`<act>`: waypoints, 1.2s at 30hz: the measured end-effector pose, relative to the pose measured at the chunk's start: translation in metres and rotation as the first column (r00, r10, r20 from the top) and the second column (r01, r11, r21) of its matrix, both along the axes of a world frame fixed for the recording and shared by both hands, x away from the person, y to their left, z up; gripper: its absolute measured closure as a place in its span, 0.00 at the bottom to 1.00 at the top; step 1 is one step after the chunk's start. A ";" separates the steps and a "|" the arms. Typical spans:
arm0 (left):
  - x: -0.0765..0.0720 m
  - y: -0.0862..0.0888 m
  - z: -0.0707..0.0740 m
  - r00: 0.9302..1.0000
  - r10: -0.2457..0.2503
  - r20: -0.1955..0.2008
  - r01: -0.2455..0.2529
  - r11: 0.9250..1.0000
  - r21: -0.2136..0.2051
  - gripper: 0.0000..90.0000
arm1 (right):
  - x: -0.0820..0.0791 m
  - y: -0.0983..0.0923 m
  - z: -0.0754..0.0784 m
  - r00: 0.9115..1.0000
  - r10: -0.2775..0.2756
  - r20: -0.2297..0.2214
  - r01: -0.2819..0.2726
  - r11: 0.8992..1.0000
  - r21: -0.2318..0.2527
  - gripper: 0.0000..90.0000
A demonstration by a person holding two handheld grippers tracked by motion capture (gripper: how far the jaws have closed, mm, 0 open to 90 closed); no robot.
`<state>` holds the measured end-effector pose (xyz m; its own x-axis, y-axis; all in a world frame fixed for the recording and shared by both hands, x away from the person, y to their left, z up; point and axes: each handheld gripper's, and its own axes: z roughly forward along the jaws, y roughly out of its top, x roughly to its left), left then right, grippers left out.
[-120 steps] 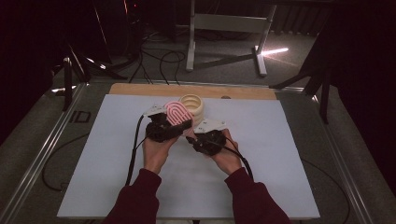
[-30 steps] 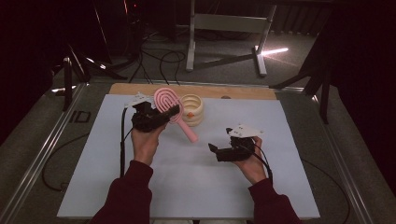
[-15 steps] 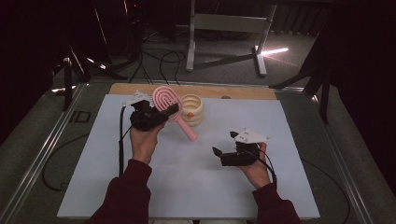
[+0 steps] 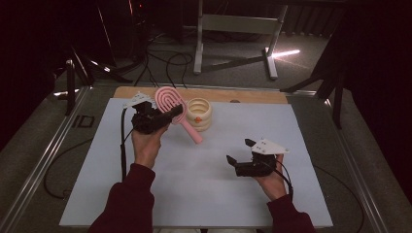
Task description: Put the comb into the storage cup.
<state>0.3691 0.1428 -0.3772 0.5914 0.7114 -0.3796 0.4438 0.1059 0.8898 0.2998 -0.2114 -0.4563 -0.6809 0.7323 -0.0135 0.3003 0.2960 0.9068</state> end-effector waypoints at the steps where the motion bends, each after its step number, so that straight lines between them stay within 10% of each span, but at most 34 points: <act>1: 0.000 0.000 0.000 1.000 0.000 0.000 0.000 1.000 0.001 0.71 | -0.001 -0.002 -0.001 1.000 -0.005 0.003 0.005 1.000 0.002 0.11; 36: 0.012 0.006 0.011 1.000 0.019 0.017 -0.020 0.998 0.052 0.71 | -0.021 -0.039 -0.018 0.997 -0.066 0.042 0.063 0.996 0.061 0.11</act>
